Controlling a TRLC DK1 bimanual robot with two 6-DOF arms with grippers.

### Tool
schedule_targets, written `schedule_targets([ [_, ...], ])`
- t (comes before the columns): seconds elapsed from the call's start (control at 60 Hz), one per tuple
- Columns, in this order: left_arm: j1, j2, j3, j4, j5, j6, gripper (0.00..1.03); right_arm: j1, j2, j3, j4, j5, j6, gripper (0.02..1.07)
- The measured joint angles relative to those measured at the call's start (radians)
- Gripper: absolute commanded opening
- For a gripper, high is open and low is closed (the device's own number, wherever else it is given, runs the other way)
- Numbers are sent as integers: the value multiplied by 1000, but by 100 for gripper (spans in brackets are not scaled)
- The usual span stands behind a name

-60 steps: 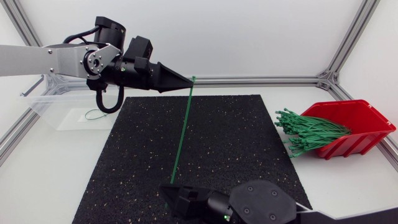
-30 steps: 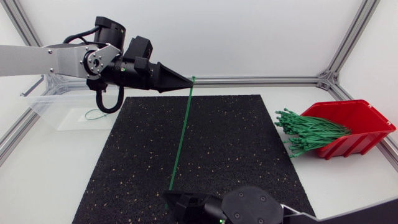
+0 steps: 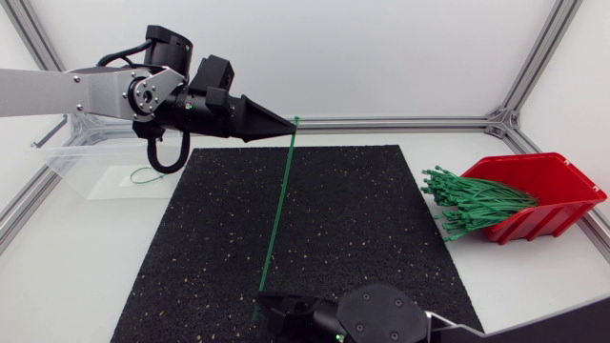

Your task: Take a green cable tie from the red box, thread the tail through the head to close it, then place it in the transparent bin on the left.

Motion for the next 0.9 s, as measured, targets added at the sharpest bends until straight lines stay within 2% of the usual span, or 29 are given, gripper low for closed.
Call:
schedule_targets([
  [0.683, 0, 0, 0, 0, 0, 0, 4, -8, 7, 12, 0, -23, 0, 29],
  [0.9, 0, 0, 0, 0, 0, 0, 4, -8, 7, 12, 0, -23, 0, 22],
])
